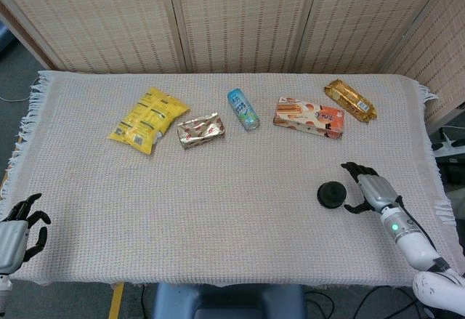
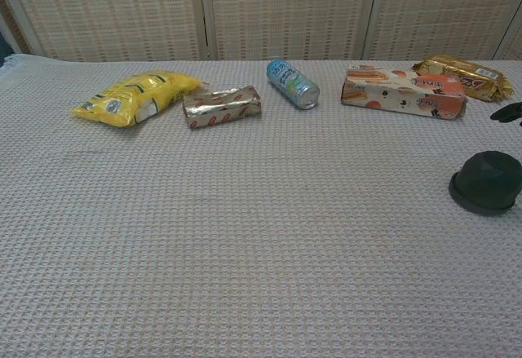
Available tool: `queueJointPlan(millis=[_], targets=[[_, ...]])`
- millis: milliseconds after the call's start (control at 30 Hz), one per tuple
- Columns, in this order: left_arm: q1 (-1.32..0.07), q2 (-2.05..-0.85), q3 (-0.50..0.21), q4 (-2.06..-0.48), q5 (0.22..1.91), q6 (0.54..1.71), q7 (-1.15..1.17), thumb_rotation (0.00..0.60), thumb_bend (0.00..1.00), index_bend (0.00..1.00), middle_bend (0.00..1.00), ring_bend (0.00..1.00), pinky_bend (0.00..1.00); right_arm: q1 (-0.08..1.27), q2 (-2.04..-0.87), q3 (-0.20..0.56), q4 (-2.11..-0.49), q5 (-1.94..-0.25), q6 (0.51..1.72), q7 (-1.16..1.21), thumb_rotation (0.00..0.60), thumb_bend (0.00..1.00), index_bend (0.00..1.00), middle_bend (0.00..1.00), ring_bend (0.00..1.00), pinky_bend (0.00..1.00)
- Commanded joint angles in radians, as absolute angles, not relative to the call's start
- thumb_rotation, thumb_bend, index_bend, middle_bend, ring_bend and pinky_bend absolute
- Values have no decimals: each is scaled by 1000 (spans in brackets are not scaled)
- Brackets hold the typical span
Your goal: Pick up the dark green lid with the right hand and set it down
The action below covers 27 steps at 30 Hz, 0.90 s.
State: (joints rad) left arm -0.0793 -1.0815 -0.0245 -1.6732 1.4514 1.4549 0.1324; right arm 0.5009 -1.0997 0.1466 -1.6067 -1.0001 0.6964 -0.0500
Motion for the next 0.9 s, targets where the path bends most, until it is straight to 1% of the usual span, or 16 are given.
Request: queueJointPlan(millis=[33,233,433,533,700,900], targets=[[-78,-1080,-24,-1672,1455,1458,127,600,530,495,128,175,536,556,-1130,143,-1563,-941,631,-61,600,180,0,0,0,12],[-78,-1076,-25,-1669,1457,1459,113,600,529,495,128,175,535,601,-1160,110,-1521,-874,591,-90,600,180,0,0,0,20],[-79,-1076,-25,-1670,1457,1456,115,600,530,494,128,176,535,623,-1167,86,-1524,-851,581,-98,600,180,0,0,0,37],[-78,-1076,-27,-1671,1454,1456,116,600,529,494,128,175,535,629,-1170,74,-1526,-851,583,-102,600,180,0,0,0,52],[-77,-1074,-28,-1671,1453,1458,112,600,528,494,128,175,536,638,-1190,51,-1511,-845,598,-120,600,180,3,3,0,105],[-77,-1072,-28,-1670,1454,1458,106,600,529,493,128,175,535,649,-1234,34,-1471,-827,636,-151,600,180,42,40,35,133]])
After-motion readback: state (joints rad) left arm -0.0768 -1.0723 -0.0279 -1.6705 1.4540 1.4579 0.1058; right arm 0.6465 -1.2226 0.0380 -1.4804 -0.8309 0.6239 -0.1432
